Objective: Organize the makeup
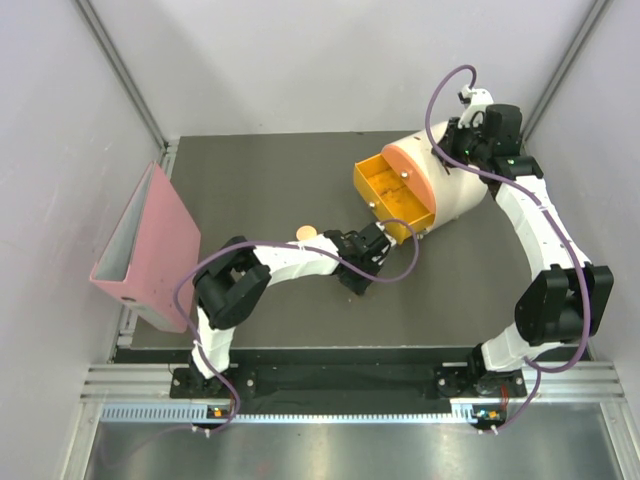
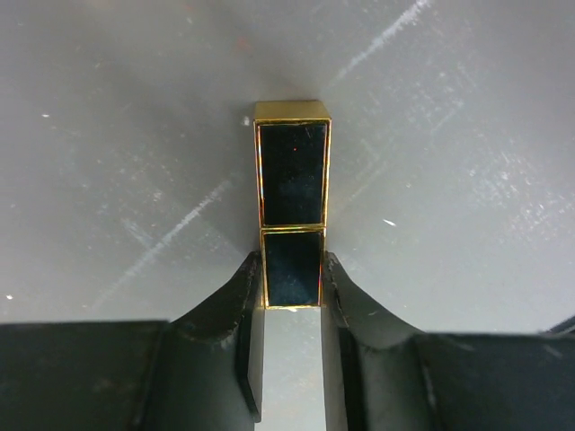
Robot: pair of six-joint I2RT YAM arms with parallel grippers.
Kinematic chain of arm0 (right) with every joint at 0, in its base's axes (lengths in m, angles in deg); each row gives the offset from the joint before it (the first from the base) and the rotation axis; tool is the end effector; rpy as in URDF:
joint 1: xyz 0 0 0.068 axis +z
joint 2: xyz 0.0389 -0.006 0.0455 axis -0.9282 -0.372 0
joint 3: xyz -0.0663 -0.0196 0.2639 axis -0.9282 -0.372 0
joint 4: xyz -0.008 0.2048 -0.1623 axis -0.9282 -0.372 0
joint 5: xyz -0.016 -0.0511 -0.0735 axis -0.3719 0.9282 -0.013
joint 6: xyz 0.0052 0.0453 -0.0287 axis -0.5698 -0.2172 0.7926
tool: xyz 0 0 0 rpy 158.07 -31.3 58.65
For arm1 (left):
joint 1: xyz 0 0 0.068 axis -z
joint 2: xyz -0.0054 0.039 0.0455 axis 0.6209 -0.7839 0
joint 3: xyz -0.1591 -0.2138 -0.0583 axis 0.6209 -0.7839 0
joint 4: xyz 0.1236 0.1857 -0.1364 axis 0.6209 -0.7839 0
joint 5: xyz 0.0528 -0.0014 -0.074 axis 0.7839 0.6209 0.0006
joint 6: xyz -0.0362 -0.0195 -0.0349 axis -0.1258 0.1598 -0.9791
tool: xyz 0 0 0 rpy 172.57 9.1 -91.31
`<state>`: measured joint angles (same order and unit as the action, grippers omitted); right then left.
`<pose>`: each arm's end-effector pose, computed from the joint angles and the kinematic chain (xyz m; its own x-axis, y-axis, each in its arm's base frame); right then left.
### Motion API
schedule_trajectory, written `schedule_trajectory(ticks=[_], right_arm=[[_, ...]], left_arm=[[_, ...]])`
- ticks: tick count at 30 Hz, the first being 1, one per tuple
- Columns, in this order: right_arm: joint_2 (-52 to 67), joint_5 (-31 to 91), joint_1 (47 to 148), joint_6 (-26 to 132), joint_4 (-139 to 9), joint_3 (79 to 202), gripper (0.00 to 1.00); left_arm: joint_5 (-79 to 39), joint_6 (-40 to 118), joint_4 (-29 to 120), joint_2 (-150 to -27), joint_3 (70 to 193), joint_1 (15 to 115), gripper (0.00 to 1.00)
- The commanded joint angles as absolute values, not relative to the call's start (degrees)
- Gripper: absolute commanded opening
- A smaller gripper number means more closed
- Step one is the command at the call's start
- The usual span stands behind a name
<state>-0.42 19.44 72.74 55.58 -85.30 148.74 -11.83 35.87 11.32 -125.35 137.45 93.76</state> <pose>0.3597 0.0399 0.3665 -0.4647 0.0306 -0.8850 -0.3217 0.9253 0.2009 0.2278 -0.3301 0.1677 -0.7169 0.5820 -0.3840 0.6600 0.7439 -0.1048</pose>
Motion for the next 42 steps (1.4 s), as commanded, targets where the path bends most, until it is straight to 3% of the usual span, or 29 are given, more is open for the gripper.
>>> schedule_trajectory(ticks=[1,15,23,30,42], right_arm=[[-4.6,20.0,72.5,55.5,-102.4,143.8,0.05],[-5.3,19.7,72.5,55.1,-102.0,144.8,0.05],[-5.0,19.8,72.5,55.4,-102.6,145.0,0.05],[-4.5,20.0,72.5,55.5,-103.0,144.8,0.05],[-3.1,20.2,72.5,56.1,-103.2,143.2,0.05]], left_arm=[[-8.0,36.7,11.6,-122.6,136.3,93.9,0.0],[-4.9,36.7,10.6,-104.2,131.7,93.8,0.0],[-5.7,35.3,14.5,-98.8,138.2,92.9,0.0],[-10.7,34.5,15.4,-104.8,151.6,92.7,0.0],[-13.5,33.7,15.5,-114.6,163.5,92.6,0.0]])
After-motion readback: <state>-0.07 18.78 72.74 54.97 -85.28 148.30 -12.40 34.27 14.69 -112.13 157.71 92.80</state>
